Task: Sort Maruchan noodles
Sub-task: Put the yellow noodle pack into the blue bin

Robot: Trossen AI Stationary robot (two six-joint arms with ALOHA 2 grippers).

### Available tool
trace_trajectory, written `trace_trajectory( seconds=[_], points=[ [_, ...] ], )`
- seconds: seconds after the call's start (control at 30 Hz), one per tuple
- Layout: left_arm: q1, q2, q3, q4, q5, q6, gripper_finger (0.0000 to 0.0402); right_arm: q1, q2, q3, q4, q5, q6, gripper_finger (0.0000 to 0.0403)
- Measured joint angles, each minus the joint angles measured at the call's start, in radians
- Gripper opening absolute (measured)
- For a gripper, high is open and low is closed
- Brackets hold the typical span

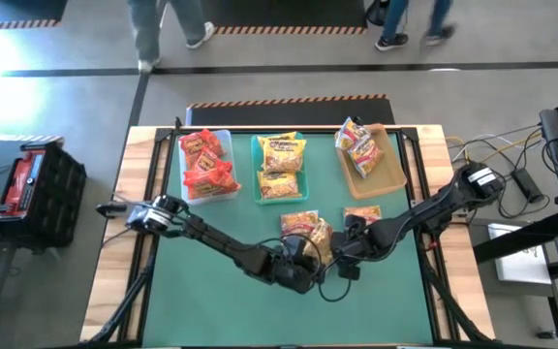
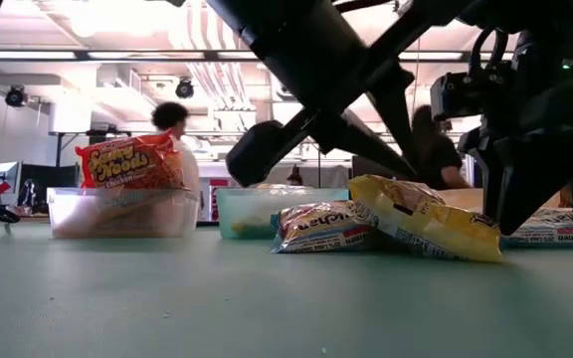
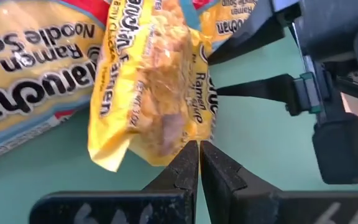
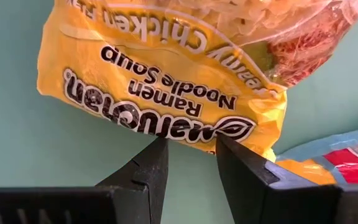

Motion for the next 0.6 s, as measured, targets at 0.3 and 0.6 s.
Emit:
trace_trajectory(
  seconds=[0.3,0.6],
  points=[
    [0.031,0.000,-0.101,0.021,-0.001,-0.038,0.0000,0.000,-0.056,0.000,-0.027,-0.027,0.004,0.0125],
    [0.036,0.000,-0.207,0.072,0.020,-0.119,0.0000,-0.002,-0.177,0.000,-0.083,-0.024,0.007,0.0125]
  ],
)
